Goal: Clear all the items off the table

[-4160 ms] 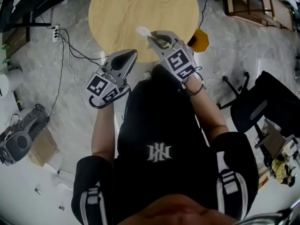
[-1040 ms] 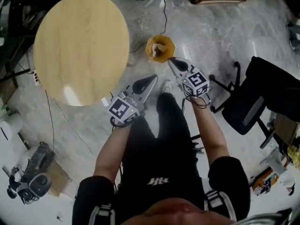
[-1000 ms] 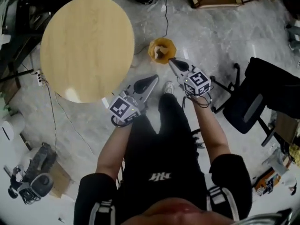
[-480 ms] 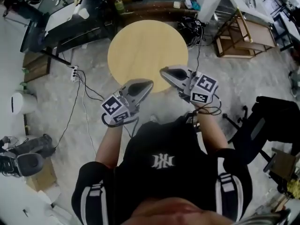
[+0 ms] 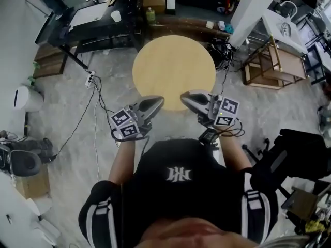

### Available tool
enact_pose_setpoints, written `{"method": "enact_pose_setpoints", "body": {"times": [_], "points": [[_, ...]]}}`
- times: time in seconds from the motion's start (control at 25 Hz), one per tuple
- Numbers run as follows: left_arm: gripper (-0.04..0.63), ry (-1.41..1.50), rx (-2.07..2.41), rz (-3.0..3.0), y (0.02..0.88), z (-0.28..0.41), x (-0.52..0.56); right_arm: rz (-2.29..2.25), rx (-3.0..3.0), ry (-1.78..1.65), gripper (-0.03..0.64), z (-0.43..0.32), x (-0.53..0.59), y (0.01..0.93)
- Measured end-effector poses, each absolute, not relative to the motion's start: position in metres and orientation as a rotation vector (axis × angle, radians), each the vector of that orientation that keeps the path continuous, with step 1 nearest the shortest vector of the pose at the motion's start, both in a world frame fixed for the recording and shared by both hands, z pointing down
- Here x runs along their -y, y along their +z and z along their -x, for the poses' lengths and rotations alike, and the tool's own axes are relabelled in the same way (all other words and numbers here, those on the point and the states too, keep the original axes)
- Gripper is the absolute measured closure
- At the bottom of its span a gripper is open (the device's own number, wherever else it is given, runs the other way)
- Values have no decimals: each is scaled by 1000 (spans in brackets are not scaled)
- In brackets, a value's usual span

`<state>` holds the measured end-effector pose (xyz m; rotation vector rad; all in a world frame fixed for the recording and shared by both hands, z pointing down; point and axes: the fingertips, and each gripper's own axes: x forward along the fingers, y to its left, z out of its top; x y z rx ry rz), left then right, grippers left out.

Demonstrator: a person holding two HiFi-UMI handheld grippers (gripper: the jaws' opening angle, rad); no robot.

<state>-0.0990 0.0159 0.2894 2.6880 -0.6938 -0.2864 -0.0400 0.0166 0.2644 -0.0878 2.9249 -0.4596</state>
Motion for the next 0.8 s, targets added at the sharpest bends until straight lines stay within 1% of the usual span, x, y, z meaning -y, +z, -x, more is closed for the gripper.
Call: {"method": "enact_pose_setpoints", "body": {"times": [0.2,0.4,0.6,0.8], "points": [[583,-235,639,-2694,298,83,-25,21,-3008,-464,615,47,-31,278],[583,-141,686,-2751,307,56,-15,25,-3055,-513,615,38,-42,299],[583,-88,512,-2799,305,39,-29,38,-3082,-521,615,28,-48,306],[583,-85,481,-2789,308,32,-38,62,-3045,-504,617,21,-55,307]]}}
